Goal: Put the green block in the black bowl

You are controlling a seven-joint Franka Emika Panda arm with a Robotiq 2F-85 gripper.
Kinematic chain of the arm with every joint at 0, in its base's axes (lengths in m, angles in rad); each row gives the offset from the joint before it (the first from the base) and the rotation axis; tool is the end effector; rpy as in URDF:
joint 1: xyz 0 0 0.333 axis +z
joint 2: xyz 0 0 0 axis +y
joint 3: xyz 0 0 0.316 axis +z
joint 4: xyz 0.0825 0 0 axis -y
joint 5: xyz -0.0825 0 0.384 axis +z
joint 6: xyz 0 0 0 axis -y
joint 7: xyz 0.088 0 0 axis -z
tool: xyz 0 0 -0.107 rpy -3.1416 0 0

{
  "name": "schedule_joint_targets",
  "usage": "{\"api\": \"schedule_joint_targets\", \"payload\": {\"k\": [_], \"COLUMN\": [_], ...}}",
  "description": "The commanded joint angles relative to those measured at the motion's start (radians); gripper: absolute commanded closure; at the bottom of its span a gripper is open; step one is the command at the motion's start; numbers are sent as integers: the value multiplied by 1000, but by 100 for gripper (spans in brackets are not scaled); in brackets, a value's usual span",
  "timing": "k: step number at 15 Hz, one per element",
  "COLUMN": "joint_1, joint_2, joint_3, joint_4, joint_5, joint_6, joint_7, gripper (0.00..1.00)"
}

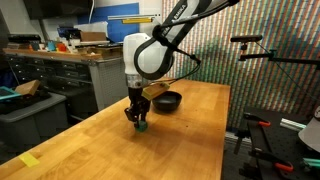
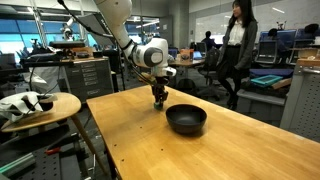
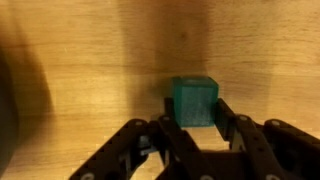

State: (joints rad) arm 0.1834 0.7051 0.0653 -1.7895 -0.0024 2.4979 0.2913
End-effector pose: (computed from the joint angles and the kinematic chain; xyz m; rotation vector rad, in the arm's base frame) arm 0.6341 0.1582 0.1577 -3.0998 0.0873 0.0098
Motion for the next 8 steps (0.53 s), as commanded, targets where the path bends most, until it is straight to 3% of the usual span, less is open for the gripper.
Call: {"api": "schedule_joint_targets", "payload": {"k": [1,8], "joint_1": [7,17], "joint_2": [-13,-67], "joint_3": [-1,-9], "joint_4": [-3,-18], "joint_5": [29,23], "joint_6": [-22,-46], "joint_7": [-6,4], "gripper": [82,82]}}
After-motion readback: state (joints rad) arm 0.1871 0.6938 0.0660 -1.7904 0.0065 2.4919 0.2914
